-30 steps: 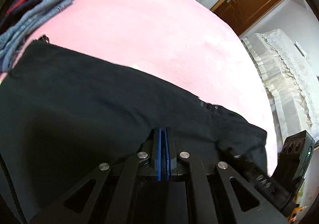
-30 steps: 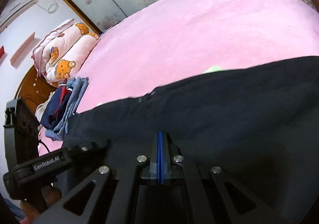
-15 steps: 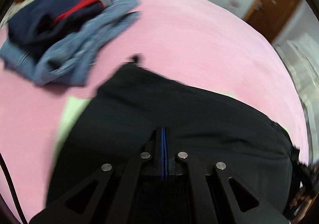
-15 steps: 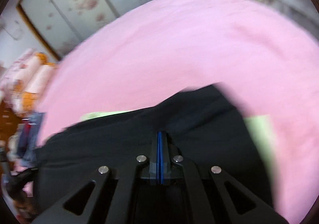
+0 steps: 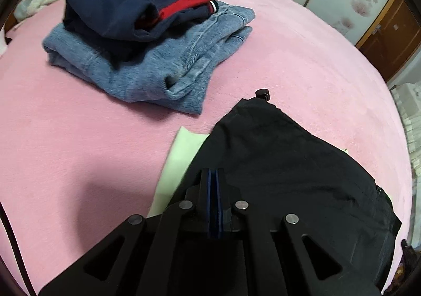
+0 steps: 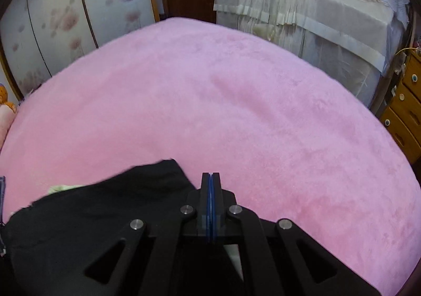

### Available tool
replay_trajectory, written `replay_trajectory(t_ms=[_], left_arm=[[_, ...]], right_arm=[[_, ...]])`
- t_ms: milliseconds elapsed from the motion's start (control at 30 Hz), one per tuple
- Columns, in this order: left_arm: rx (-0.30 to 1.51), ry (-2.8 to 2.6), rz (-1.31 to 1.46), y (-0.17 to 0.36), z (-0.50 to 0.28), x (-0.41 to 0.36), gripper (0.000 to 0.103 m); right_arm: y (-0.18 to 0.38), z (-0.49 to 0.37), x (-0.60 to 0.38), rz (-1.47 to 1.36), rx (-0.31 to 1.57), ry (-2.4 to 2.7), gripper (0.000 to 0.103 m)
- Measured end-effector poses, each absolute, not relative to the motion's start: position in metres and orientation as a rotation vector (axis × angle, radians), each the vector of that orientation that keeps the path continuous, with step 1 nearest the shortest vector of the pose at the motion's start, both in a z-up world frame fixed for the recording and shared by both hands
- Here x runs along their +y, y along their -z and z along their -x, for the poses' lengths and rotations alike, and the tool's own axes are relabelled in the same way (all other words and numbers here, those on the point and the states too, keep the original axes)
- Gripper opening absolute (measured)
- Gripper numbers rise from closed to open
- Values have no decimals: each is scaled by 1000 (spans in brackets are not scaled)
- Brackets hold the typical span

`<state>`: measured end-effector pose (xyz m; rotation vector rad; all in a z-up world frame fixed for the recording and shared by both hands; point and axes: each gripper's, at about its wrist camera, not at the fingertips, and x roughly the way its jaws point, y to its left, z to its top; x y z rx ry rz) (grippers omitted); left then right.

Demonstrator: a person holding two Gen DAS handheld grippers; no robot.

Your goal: Fold large clothes

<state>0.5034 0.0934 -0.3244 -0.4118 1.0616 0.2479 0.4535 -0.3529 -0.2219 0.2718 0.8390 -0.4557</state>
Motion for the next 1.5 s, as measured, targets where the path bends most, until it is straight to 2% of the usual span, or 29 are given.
replay_trajectory(t_ms=[167,300,633,867,967,1133,1167,1200,1267,1367,1500], left_arm=[[1085,-212,509,312,-484,105,5],[1132,-214,503,308,-455,108,5],[1155,-150,531,311,-394,94,6],[1193,-113,576,315,-361,92,8],[1214,-124,573,316,-344,96,17],[1246,-123,749,330,-306,110,22],[1245,-120,769,332,-299,110,29],[1242,-119,801,335,-292,112,40],[1206,-109,903,344,-281,118,51],[1148,-79,1067,357,-270,128,53],[1097,-65,1134,378,-279,136,53]], right_arm=[[193,-444,-320,-326,814,371,0],[189,-447,-283,-406,874,280,0],[222,-430,-157,-439,1030,-55,0],[252,-411,-118,-362,1159,-98,0],[252,-405,-108,-257,1180,-104,0],[257,-408,-109,-225,1218,-115,0],[257,-408,-109,-220,1221,-116,0],[257,-408,-109,-224,1224,-114,0],[258,-408,-111,-234,1228,-110,0],[259,-410,-112,-230,1229,-109,0],[261,-408,-110,-202,1218,-111,0]])
